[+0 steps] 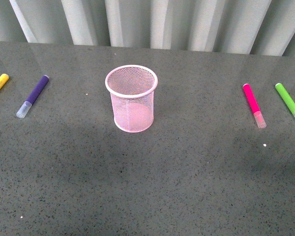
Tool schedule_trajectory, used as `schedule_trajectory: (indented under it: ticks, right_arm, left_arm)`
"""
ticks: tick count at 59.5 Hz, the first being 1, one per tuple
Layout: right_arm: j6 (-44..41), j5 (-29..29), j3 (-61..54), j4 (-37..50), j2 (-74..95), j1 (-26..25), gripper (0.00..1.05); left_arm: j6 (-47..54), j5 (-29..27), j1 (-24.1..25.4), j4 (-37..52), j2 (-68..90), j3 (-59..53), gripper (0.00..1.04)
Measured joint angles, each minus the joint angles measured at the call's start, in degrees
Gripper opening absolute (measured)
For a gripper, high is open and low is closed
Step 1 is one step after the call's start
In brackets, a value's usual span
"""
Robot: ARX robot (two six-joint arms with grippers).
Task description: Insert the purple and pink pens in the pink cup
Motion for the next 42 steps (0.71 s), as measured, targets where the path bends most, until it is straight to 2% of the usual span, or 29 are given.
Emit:
schedule_trajectory:
  ticks: [42]
  right_arm:
    - [0.0,0.0,0.0,0.0,0.0,0.0,0.98]
  left_arm:
    - [0.0,0.0,0.0,0.0,0.0,0.0,0.98]
